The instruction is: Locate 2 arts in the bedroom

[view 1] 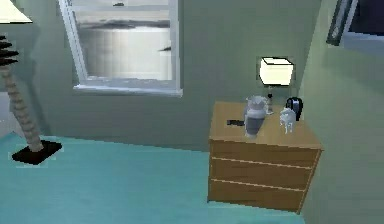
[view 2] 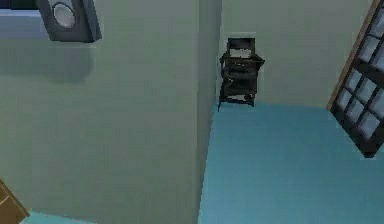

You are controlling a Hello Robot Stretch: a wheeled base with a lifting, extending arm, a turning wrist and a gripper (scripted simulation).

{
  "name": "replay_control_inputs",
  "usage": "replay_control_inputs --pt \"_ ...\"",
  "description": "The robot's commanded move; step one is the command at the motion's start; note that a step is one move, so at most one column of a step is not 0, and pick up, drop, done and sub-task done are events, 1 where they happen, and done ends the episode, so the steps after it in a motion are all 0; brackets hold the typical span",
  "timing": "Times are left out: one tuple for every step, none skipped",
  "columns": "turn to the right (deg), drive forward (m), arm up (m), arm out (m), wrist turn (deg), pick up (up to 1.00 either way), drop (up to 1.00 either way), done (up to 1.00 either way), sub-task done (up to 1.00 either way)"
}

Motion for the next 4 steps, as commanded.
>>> replay_control_inputs --pt "9.0 0.00 0.00 0.00 0.0 0.00 0.00 0.00 0.00" --pt "0.0 0.55 0.00 0.00 0.0 0.00 0.00 0.00 0.00" --pt "27.0 0.00 0.00 0.00 0.0 0.00 0.00 0.00 0.00" --pt "0.0 0.00 0.00 0.00 0.0 0.00 0.00 1.00 0.00"
